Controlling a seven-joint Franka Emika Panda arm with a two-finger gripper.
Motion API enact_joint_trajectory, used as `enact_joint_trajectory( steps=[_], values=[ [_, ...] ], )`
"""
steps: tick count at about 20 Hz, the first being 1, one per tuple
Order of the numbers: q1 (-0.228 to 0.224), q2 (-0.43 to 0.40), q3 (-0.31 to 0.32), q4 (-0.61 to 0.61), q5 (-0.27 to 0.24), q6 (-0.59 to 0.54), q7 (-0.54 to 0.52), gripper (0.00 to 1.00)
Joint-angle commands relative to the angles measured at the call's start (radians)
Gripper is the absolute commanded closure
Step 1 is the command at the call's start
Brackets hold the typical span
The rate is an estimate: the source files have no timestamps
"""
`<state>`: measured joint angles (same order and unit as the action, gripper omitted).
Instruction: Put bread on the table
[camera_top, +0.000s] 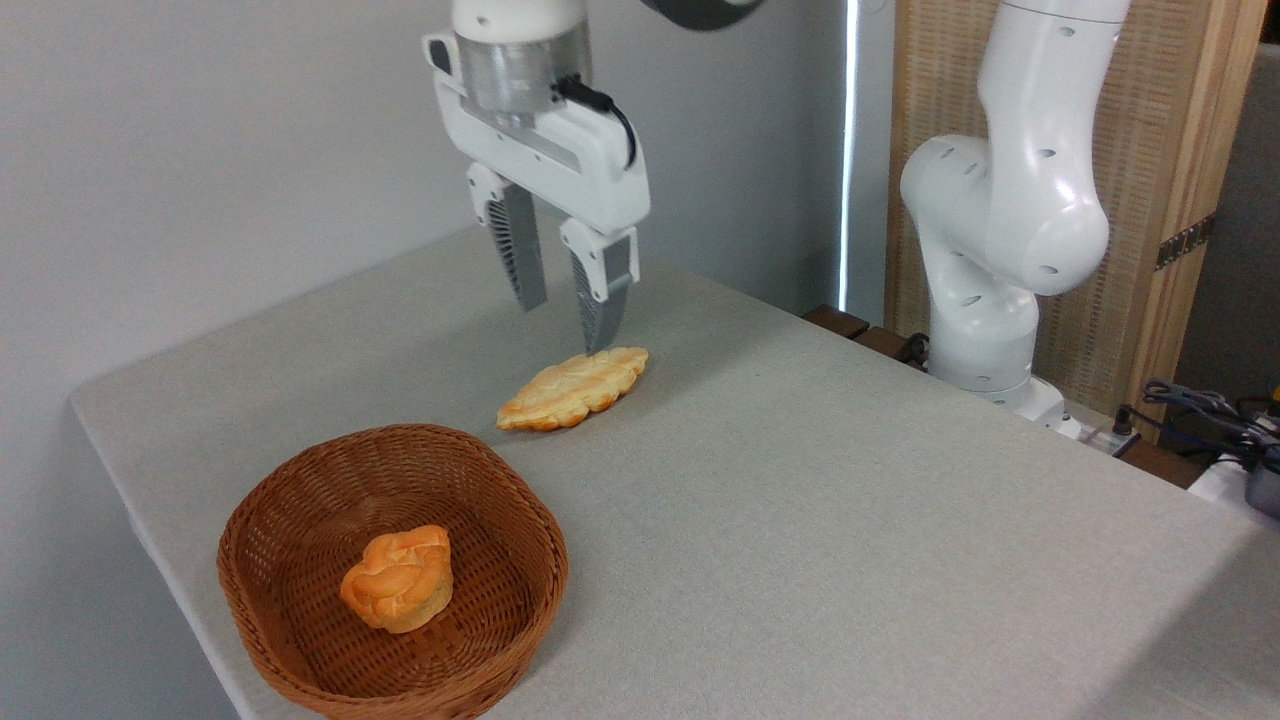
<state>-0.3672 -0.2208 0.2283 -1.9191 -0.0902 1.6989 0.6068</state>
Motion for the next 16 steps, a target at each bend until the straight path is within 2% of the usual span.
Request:
enact_joint_trajectory(
  steps=[1,3,11,16],
  values=[
    [-0.002,0.125,0.048,0.196,0.023,-0.044,0.008,0.0],
    [-0.004,0.155,0.074,0.247,0.024,-0.053,0.007,0.0],
    [-0.007,0.274,0.057,0.397,0.026,-0.139,0.005,0.0],
    [-0.015,0.274,0.062,0.402,0.026,-0.142,0.01,0.0]
  ],
)
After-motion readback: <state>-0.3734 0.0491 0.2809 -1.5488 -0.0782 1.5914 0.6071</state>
